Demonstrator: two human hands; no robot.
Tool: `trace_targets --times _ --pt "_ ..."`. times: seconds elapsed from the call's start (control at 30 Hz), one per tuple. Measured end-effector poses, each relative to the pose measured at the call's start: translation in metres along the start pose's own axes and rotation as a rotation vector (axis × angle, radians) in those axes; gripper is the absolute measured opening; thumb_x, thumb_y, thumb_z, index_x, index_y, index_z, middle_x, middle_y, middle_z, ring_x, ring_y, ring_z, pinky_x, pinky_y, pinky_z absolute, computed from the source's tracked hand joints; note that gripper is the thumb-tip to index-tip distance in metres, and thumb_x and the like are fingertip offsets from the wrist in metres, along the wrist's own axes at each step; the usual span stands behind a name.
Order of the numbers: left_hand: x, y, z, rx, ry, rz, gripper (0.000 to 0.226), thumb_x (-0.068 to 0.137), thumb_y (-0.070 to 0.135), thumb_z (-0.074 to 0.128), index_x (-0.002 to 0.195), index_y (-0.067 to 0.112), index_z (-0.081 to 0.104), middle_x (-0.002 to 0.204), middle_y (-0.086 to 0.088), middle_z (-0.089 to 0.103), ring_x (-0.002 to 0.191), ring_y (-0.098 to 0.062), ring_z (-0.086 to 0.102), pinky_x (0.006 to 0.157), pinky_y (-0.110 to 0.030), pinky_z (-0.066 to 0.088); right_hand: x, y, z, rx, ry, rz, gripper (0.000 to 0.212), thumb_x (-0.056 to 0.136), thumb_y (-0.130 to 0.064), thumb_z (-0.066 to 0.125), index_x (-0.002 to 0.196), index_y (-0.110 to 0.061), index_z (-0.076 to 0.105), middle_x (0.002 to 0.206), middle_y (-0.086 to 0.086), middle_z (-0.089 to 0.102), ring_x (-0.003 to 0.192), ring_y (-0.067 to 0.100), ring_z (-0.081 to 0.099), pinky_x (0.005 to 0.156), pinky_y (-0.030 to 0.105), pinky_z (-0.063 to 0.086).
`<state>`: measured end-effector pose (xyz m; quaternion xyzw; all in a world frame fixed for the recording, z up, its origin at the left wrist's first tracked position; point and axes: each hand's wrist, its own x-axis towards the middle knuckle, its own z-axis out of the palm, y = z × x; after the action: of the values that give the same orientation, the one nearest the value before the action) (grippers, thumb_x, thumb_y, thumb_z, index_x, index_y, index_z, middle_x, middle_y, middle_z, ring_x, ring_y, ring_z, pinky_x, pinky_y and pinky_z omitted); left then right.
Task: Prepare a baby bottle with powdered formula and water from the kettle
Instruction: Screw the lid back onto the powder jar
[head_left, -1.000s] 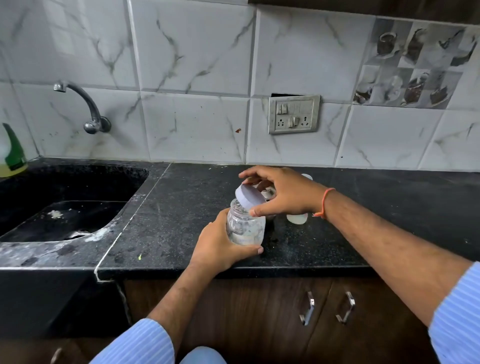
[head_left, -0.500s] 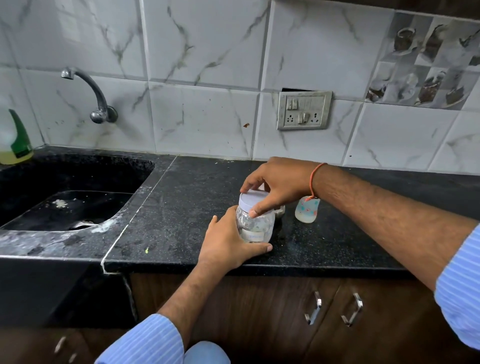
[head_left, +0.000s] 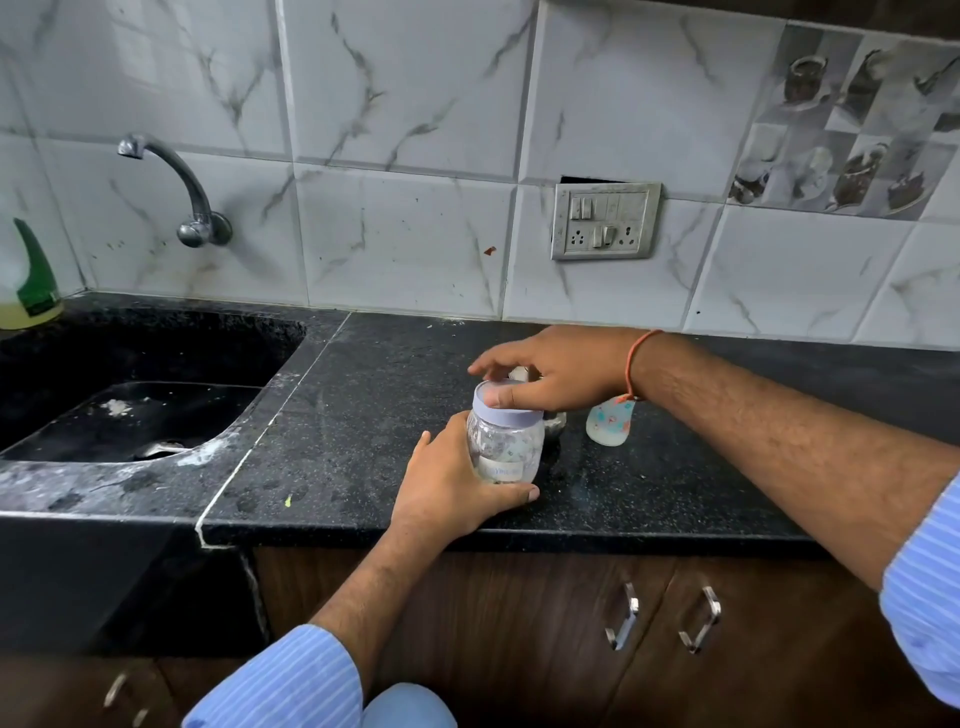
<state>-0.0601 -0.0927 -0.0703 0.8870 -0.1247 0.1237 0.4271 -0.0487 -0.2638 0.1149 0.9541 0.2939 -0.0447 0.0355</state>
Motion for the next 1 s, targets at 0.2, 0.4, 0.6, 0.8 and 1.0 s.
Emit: trace_targets --times 0.2,0.4,0.6,0.8,1.0 --pt "-0.001 0.002 -0.001 0.018 -0.010 -0.014 0.104 0.052 0.081 0.089 0.138 0.037 0.052 0.110 0.038 0.059 0.106 0.019 0.052 0.133 -0.051 0.027 -0.001 0.009 -0.001 -0.144 0.259 0.072 0.057 0.092 -0.083 0.045 0.121 -0.042 0.072 0.103 -0.016 0.073 0.097 0.015 0.068 0.077 0.034 0.051" --pt "-0.001 0.001 -0.001 0.016 0.009 -0.014 0.090 0.055 0.076 0.092 0.128 0.044 0.049 0.106 0.038 0.056 0.101 0.040 0.034 0.125 -0.055 0.038 0.001 0.010 0.007 0.018 0.018 -0.108 0.079 0.092 -0.060 0.073 0.162 -0.046 0.039 0.145 -0.022 0.061 0.125 0.006 0.060 0.104 0.025 0.042" --pt "-0.001 0.000 0.001 0.001 0.025 -0.012 0.091 0.057 0.074 0.092 0.132 0.041 0.053 0.106 0.038 0.059 0.097 0.031 0.043 0.132 -0.051 0.027 0.009 0.015 0.012 -0.035 0.101 -0.155 0.064 0.093 -0.059 0.074 0.150 -0.032 0.061 0.144 -0.011 0.067 0.098 -0.011 0.058 0.078 0.006 0.032" --pt "0.000 0.000 0.001 -0.019 0.032 -0.036 0.090 0.058 0.072 0.094 0.131 0.041 0.051 0.110 0.036 0.061 0.109 0.008 0.047 0.137 -0.048 0.018 0.007 0.014 0.023 -0.016 0.202 -0.124 0.062 0.093 -0.061 0.073 0.148 -0.035 0.062 0.143 -0.012 0.069 0.102 0.000 0.059 0.078 0.006 0.034" --pt "0.001 0.006 -0.005 0.087 0.058 -0.133 0.091 0.059 0.080 0.087 0.132 0.043 0.048 0.116 0.028 0.069 0.131 -0.011 0.064 0.133 -0.060 0.002 -0.019 0.017 0.073 0.226 0.393 0.032 0.084 0.092 -0.073 0.061 0.162 -0.060 0.018 0.154 -0.009 0.057 0.139 0.013 0.052 0.113 0.035 0.045"
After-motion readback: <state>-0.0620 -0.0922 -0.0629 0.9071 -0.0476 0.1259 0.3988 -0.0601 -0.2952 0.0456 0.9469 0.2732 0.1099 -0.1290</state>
